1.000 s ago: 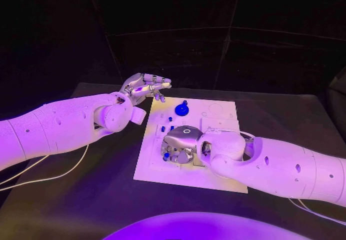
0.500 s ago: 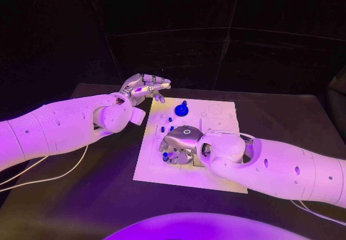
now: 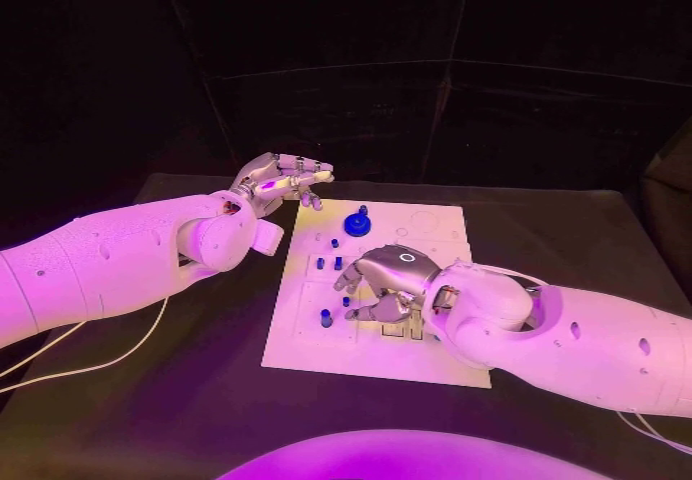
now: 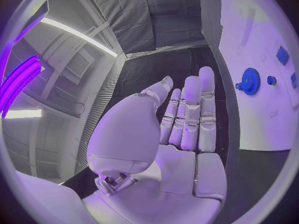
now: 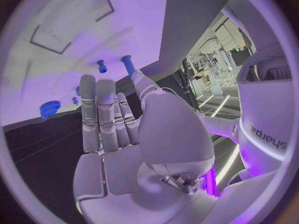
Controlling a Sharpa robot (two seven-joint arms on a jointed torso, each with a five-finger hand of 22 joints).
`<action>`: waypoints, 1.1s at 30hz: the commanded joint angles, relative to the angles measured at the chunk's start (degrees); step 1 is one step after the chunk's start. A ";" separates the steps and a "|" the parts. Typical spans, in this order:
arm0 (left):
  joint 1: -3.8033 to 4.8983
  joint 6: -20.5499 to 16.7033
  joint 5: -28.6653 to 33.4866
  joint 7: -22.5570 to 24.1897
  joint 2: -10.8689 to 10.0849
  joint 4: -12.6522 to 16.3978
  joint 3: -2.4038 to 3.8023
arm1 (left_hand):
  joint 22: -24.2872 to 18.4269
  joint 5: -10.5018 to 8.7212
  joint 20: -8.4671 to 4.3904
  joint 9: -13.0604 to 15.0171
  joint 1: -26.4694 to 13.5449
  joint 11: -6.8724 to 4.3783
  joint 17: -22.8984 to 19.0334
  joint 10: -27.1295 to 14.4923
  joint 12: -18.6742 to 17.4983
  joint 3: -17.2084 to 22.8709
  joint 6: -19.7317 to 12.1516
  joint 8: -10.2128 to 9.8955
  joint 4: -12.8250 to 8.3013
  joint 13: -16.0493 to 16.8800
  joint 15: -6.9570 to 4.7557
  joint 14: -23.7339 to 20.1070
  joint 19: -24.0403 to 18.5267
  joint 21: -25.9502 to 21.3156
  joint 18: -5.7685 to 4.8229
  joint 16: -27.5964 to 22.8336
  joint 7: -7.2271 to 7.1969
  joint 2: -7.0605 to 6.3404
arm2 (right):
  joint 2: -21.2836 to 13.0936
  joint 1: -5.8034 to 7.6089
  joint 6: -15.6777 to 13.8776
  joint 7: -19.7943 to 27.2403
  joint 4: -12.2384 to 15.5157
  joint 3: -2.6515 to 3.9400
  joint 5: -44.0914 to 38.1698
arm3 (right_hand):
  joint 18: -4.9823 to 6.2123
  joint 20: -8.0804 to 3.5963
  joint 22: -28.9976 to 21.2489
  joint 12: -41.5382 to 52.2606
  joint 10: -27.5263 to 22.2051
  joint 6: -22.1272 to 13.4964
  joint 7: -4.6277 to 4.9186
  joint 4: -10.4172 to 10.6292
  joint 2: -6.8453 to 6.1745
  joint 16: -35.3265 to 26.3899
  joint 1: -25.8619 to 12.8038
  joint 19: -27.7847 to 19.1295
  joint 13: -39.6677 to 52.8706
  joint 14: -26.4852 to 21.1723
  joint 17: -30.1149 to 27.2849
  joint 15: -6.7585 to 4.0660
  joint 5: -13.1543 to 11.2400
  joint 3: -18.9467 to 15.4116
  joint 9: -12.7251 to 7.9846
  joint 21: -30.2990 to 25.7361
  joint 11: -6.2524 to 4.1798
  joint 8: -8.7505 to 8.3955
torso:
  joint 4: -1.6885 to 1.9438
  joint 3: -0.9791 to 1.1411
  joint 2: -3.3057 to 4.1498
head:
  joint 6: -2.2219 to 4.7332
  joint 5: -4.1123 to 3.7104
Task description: Assemble the parts on the task board
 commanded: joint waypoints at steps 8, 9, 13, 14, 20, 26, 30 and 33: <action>0.10 0.51 0.20 -0.02 -0.60 0.31 0.02 | -0.10 0.11 -0.16 -0.03 0.18 0.17 -0.09 -0.31 0.30 -0.16 -0.57 0.21 -0.33 -0.09 -0.02 -0.27 -0.01 -0.31 0.30 -0.29 0.13 -0.23 | -15.66 2.13 -1.11 -7.23 7.05 0.08 23.82 | -3.22 -3.79 21.58 17.97 16.63 5.52 -3.56 6.47 -0.21 16.29 -5.91 13.51 13.35 6.42 20.09 -3.84 5.66 -7.70 1.01 14.62 -4.67 4.60 | -1.30 -0.29 -0.33 | 1.19 -3.77; 0.10 0.51 0.20 -0.02 -0.60 0.32 0.02 | -0.10 0.11 -0.16 -0.03 0.18 0.17 -0.09 -0.31 0.30 -0.16 -0.57 0.21 -0.33 -0.09 -0.02 -0.27 -0.01 -0.31 0.30 -0.29 0.13 -0.23 | -16.31 2.15 -1.16 -7.67 7.22 0.08 24.19 | -3.28 -3.95 22.07 19.90 15.25 5.37 -3.70 7.25 0.00 16.83 -5.59 13.55 15.89 6.25 20.61 -3.89 6.17 -8.72 1.05 15.05 -4.74 5.20 | -1.42 -0.30 -0.35 | 1.28 -4.04; 0.09 0.62 0.20 0.00 -0.42 0.38 0.00 | -0.10 0.11 -0.16 -0.03 0.18 0.17 -0.09 -0.31 0.30 -0.16 -0.57 0.21 -0.33 -0.09 -0.02 -0.27 -0.01 -0.31 0.30 -0.29 0.13 -0.23 | -19.63 2.22 -1.31 -10.25 7.37 0.04 24.97 | -3.47 -3.78 23.37 23.63 12.02 4.64 -3.52 9.31 1.04 18.04 -4.16 13.59 21.83 6.00 21.83 -3.82 7.43 -11.20 1.08 16.01 -4.62 6.86 | -1.78 -0.29 -0.46 | 1.41 -4.58; 0.08 0.65 0.20 0.00 -0.37 0.37 -0.01 | -0.10 0.11 -0.16 -0.03 0.18 0.17 -0.09 -0.31 0.30 -0.16 -0.57 0.21 -0.33 -0.09 -0.02 -0.27 -0.01 -0.31 0.30 -0.29 0.13 -0.23 | -20.14 2.23 -1.28 -10.78 7.31 0.04 24.72 | -3.50 -3.77 23.73 24.11 11.73 4.53 -3.53 9.73 1.19 18.28 -4.08 13.69 22.68 6.00 22.11 -3.79 7.37 -11.67 1.08 16.24 -4.58 7.15 | -1.81 -0.27 -0.50 | 1.39 -4.61; 0.07 0.79 0.20 -0.15 -0.30 0.38 -0.06 | -0.12 0.11 -0.15 -0.03 0.13 0.18 -0.12 -0.33 0.32 -0.20 -0.61 0.24 -0.32 -0.09 -0.01 -0.28 -0.01 -0.33 0.30 -0.29 0.14 -0.25 | -21.59 2.02 1.17 -14.46 6.87 -0.01 22.52 | -3.51 -3.67 24.11 25.26 10.42 4.62 -3.60 11.05 1.55 18.52 -6.59 13.51 25.58 5.80 22.19 -3.70 6.47 -14.74 1.29 16.53 -4.49 8.77 | -1.52 -0.33 -0.43 | 1.54 -5.19; 0.05 0.86 0.20 -0.24 -0.33 0.40 -0.14 | -0.12 0.11 -0.15 -0.03 0.13 0.18 -0.12 -0.33 0.32 -0.20 -0.61 0.24 -0.32 -0.09 -0.01 -0.28 -0.01 -0.33 0.30 -0.29 0.14 -0.25 | -20.78 0.83 2.85 -17.70 6.75 -0.05 19.73 | -3.87 -3.80 26.23 29.01 11.37 4.72 -4.00 11.10 2.02 20.49 -8.86 14.39 30.92 6.20 25.04 -3.93 6.49 -17.53 2.16 17.76 -4.85 11.03 | -1.51 -0.28 -0.38 | 1.41 -5.06; 0.04 0.89 0.20 -0.32 -0.42 0.43 -0.18 | -0.12 0.11 -0.15 -0.03 0.13 0.18 -0.12 -0.33 0.32 -0.20 -0.61 0.24 -0.32 -0.09 -0.01 -0.28 -0.01 -0.33 0.30 -0.29 0.14 -0.25 | -20.03 0.40 4.57 -19.51 6.47 -0.06 18.79 | -3.91 -3.79 26.51 31.81 12.05 3.78 -3.89 11.17 1.57 21.00 -9.73 14.40 34.48 6.23 25.74 -3.87 6.12 -18.53 2.39 17.94 -4.77 11.49 | -1.57 -0.51 -0.40 | 1.37 -5.08; 0.04 0.92 0.20 -0.34 -0.42 0.43 -0.20 | -0.12 0.11 -0.15 -0.03 0.13 0.18 -0.12 -0.33 0.32 -0.20 -0.61 0.24 -0.32 -0.09 -0.01 -0.28 -0.01 -0.33 0.30 -0.29 0.14 -0.25 | -19.39 -0.02 6.00 -20.58 6.19 -0.06 18.31 | -3.97 -3.76 26.86 34.22 12.79 3.46 -3.87 11.18 1.54 21.42 -10.00 14.52 37.30 6.29 26.34 -3.85 5.98 -18.76 2.55 18.15 -4.75 11.83 | -1.58 -0.50 -0.39 | 1.33 -5.01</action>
